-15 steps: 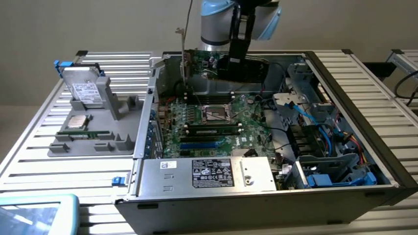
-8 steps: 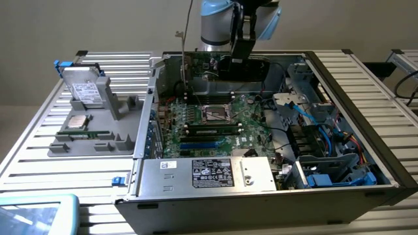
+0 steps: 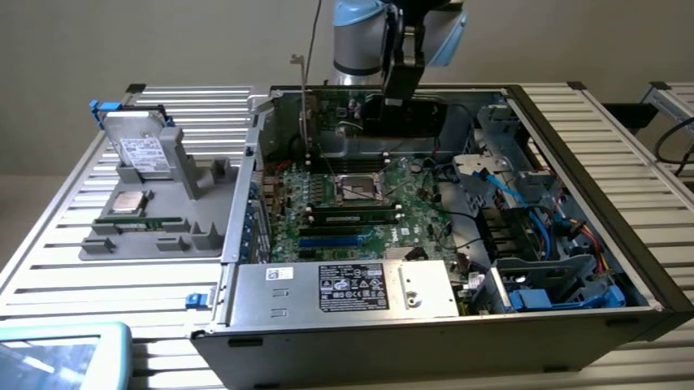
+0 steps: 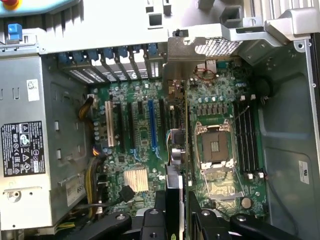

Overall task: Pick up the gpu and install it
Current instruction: 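Insert the gpu into the slot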

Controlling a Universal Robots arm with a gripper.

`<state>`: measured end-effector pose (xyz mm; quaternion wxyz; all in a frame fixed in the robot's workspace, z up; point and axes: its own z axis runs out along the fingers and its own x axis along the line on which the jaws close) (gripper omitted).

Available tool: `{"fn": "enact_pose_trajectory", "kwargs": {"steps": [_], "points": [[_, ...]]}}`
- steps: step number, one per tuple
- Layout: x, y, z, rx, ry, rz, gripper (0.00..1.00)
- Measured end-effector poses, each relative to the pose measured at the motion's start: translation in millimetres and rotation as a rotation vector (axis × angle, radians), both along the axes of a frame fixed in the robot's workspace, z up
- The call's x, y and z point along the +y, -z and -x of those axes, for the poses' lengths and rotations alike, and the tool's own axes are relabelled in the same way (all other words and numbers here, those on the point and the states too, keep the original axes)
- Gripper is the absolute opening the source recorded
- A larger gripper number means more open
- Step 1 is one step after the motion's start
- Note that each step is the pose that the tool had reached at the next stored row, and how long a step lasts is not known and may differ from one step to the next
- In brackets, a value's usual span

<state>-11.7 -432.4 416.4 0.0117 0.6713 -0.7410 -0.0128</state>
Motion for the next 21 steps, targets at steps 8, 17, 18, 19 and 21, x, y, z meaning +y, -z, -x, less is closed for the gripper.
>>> {"fn": "enact_pose_trajectory", "kwargs": {"steps": [8,17,18,19,21], "points": [[2.3,14.1,5.2,-0.0013,-0.061,0.0016,0.27],[2.3,22.9,16.7,-0.0014,-0.133,0.0014,0.27],[2.3,23.5,17.6,-0.0014,-0.142,0.0015,0.27],[2.3,23.9,19.3,-0.0012,-0.143,0.0047,0.27],[2.5,25.1,24.3,-0.0013,-0.143,0.0176,0.27]]}}
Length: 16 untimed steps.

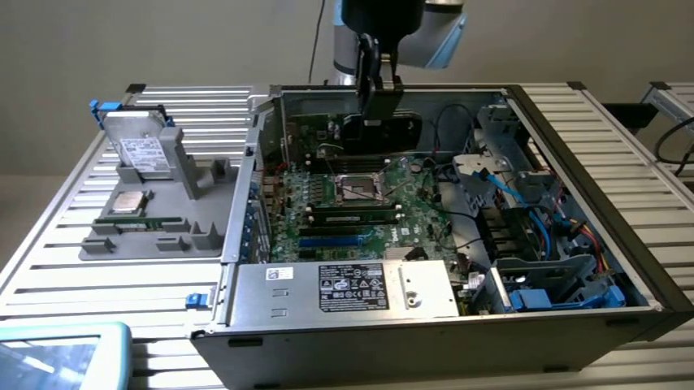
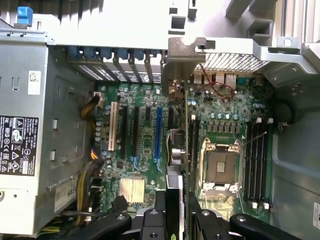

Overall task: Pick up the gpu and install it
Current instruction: 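Insert the gpu into the slot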

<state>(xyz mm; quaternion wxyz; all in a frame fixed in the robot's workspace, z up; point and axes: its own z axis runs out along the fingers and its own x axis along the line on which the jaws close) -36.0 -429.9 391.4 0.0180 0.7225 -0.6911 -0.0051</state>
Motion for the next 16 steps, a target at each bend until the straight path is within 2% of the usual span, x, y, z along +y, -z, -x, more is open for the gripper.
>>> {"fn": "enact_pose_trajectory", "kwargs": {"steps": [4,6,16], "points": [[0.0,2.3,7.2,-0.0018,0.002,0.0259,0.27],[0.1,4.4,8.3,-0.0019,0.003,0.0351,0.27],[-0.2,22.4,9.0,-0.001,0.047,0.0364,0.27]]}}
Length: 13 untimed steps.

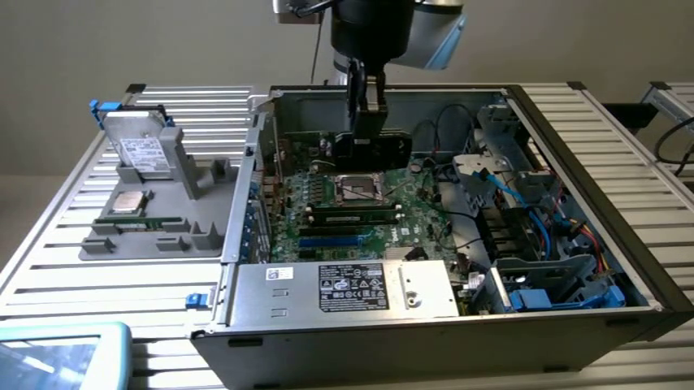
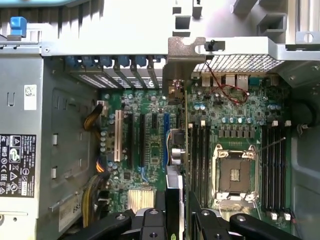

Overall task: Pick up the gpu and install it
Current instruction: 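Insert the gpu into the slot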

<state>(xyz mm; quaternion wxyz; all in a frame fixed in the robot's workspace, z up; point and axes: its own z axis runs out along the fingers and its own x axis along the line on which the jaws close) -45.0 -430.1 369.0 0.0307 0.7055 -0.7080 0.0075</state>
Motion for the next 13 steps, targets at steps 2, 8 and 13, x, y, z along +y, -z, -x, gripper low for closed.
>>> {"fn": "enact_pose_trajectory", "kwargs": {"steps": [2,8,13], "points": [[-0.1,3.0,1.2,0.0018,0.005,0.0,0.27],[-0.5,4.7,2.6,0.0084,0.006,0.0001,0.27],[-0.5,11.2,9.0,0.0083,0.006,0.0001,0.27]]}}
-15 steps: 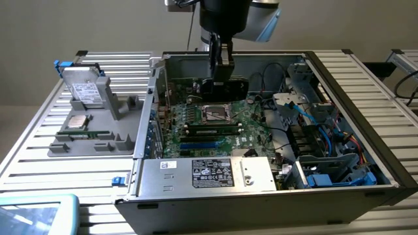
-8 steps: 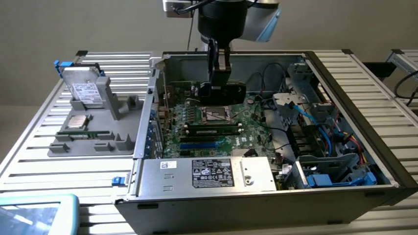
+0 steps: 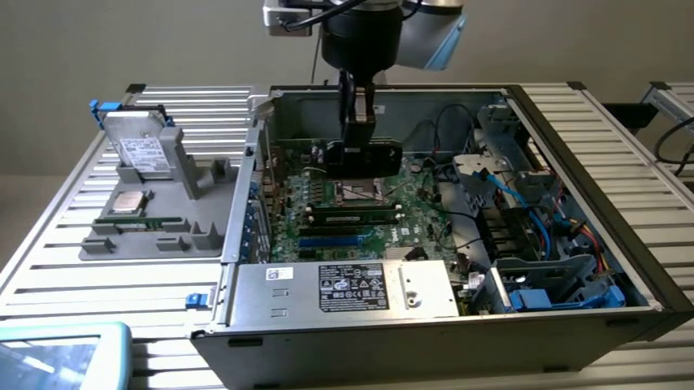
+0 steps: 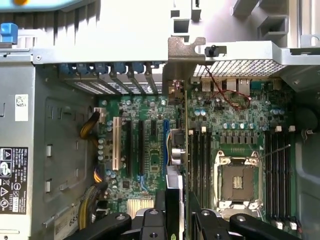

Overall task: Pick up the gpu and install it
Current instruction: 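Insert the gpu into the slot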

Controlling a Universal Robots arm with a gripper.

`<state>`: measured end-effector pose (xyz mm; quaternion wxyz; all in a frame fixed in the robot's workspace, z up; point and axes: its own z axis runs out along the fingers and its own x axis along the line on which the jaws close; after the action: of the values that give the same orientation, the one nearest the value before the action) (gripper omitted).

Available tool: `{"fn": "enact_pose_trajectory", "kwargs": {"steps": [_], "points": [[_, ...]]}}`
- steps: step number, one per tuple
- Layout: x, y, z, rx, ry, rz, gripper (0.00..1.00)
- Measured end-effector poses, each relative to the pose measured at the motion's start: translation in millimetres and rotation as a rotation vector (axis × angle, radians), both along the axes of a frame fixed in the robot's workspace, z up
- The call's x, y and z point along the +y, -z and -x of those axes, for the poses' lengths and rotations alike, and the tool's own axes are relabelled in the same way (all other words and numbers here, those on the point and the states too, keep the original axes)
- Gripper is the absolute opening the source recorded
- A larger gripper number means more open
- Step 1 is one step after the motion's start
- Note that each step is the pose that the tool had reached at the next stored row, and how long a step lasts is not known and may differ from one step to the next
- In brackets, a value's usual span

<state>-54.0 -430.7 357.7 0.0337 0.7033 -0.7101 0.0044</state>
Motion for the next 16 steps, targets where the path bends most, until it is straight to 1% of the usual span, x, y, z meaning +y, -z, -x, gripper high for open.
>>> {"fn": "enact_pose_trajectory", "kwargs": {"steps": [3,5,7,9,10,16], "points": [[-0.3,5.4,1.9,0.0,0.001,0.0,0.27],[-2.2,9.0,2.1,0.0,0.001,0.0002,0.27],[-7.1,12.7,2.2,0.0,0.003,0.0001,0.27],[-13.9,16.4,2.2,-0.0002,0.003,-0.0001,0.27],[-15.3,18.4,2.1,-0.0002,0.004,-0.0003,0.27],[-18.4,29.1,2.2,0.0,0.005,0.0,0.27]]}}
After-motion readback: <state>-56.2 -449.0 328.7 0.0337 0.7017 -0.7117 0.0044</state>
